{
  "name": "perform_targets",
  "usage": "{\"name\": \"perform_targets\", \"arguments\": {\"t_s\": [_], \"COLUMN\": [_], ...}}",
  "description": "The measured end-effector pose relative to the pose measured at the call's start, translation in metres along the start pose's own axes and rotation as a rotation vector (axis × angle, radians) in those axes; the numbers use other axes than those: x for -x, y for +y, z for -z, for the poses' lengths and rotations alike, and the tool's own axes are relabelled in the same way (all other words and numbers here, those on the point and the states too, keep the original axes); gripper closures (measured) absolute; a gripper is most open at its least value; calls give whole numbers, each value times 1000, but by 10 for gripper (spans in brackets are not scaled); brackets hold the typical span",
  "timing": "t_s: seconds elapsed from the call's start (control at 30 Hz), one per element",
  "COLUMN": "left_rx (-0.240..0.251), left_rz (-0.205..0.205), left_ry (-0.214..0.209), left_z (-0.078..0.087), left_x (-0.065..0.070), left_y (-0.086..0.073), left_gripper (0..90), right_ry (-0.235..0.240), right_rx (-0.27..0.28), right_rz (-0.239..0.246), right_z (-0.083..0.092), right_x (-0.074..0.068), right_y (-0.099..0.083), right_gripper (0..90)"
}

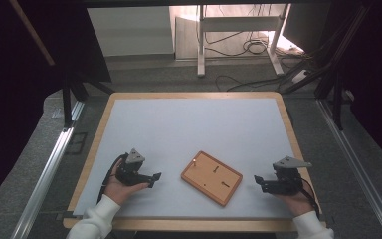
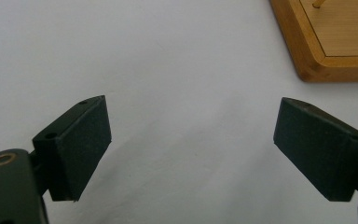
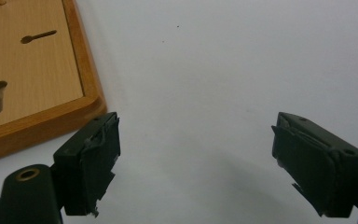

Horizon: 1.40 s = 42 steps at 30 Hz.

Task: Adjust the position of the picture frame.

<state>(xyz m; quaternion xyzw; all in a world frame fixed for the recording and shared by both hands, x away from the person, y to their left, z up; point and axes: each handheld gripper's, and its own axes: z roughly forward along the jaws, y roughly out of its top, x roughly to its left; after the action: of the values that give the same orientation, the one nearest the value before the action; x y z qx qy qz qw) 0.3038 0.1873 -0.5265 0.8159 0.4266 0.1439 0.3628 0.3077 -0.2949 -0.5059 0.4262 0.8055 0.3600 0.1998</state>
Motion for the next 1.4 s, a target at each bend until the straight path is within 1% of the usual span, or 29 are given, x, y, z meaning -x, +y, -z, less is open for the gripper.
{"name": "perform_targets", "arguments": {"t_s": [0.07, 0.13, 0.27, 0.3, 0.33, 0.4, 0.47, 0.5, 0.57, 0.6, 0.63, 0.7, 0.77, 0.8, 0.93, 1.0, 1.03, 1.07, 1.13, 1.17, 1.2, 1.27, 1.33, 1.4], "left_rx": [2, 13, 17, 11, 8, 11, 25, 37, 53, 56, 56, 47, 47, 45, 53, 51, 51, 47, 42, 44, 44, 49, 46, 39], "left_rz": [0, 10, 11, 3, -20, -22, -16, -17, -21, -25, -25, -33, -36, -44, -47, -24, -24, -28, -52, -84, -84, -110, -120, -122], "left_ry": [-1, -1, 0, -1, 2, 4, -8, -12, -27, -51, -51, -68, -77, -74, -45, -49, -49, -50, -53, -49, -49, -43, -51, -59], "left_z": [-1, -2, -4, -4, -4, -3, 0, 2, 2, 0, 0, -2, -4, -4, -3, -3, -3, -4, -9, -14, -14, -18, -23, -25], "left_x": [-1, -3, -4, -3, -1, 1, 4, 4, 5, 5, 5, 5, 7, 8, 14, 18, 18, 21, 29, 39, 39, 46, 51, 52], "left_y": [1, 2, 2, 2, 1, 0, 0, 0, 1, 3, 3, 4, 5, 6, 7, 10, 10, 11, 16, 23, 23, 28, 35, 37], "left_gripper": [111, 109, 108, 107, 107, 107, 107, 117, 130, 150, 158, 164, 176, 176, 175, 178, 179, 179, 180, 182, 186, 194, 217, 223], "right_ry": [-16, -6, -11, -16, -19, -18, -17, -11, -8, -9, -10, -10, -6, -6, -3, -4, -5, -5, -6, -8, -8, -7, -8, -9], "right_rx": [2, -5, 4, 11, 16, 25, 27, 28, 25, 21, 20, 21, 16, 16, 6, 8, 10, 10, 11, 10, 10, 8, 8, 8], "right_rz": [4, -7, -9, -5, -2, -7, -8, -4, -2, 7, 8, 8, -4, -4, -2, 2, 2, 2, -1, -2, -2, -3, -3, -4], "right_z": [2, 4, 9, 12, 13, 14, 14, 13, 12, 10, 9, 8, 5, 5, 2, 3, 3, 3, 3, 3, 3, 3, 3, 3], "right_x": [4, 6, 10, 11, 12, 11, 10, 7, 6, 6, 6, 6, 8, 8, 8, 7, 7, 7, 6, 6, 6, 6, 6, 6], "right_y": [-1, -4, -8, -8, -7, -5, -5, -6, -6, -6, -6, -6, -6, -6, -7, -7, -7, -7, -6, -6, -6, -6, -6, -6], "right_gripper": [165, 165, 178, 182, 182, 182, 182, 182, 181, 180, 179, 179, 179, 179, 179, 179, 179, 179, 179, 179, 179, 179, 179, 179]}}
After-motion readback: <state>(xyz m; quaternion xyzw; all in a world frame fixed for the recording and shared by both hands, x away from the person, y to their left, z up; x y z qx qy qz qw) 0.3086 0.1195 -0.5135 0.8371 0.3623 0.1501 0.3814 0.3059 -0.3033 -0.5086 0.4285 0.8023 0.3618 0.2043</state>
